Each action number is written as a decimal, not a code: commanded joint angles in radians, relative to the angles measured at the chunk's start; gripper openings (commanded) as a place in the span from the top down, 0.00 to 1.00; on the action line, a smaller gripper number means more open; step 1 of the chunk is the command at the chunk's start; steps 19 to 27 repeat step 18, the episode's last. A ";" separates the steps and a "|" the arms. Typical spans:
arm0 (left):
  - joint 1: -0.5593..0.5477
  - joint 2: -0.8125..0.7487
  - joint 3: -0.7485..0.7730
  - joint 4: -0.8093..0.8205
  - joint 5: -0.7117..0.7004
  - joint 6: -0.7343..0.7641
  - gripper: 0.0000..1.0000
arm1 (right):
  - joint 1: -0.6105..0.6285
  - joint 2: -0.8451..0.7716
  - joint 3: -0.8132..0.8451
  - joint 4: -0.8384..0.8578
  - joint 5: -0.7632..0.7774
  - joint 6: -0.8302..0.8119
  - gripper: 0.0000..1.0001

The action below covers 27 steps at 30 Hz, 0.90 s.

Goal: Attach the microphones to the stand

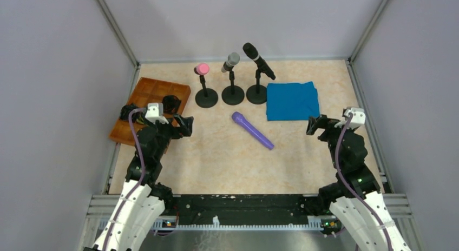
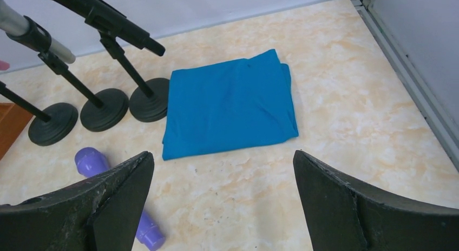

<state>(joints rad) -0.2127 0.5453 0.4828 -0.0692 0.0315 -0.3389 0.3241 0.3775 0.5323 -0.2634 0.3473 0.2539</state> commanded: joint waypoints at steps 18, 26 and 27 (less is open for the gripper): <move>-0.004 -0.029 0.018 0.041 -0.010 -0.018 0.01 | -0.005 -0.054 -0.059 0.106 -0.017 -0.092 0.01; -0.004 -0.029 0.018 0.041 -0.010 -0.018 0.01 | -0.005 -0.054 -0.059 0.106 -0.017 -0.092 0.01; -0.004 -0.029 0.018 0.041 -0.010 -0.018 0.01 | -0.005 -0.054 -0.059 0.106 -0.017 -0.092 0.01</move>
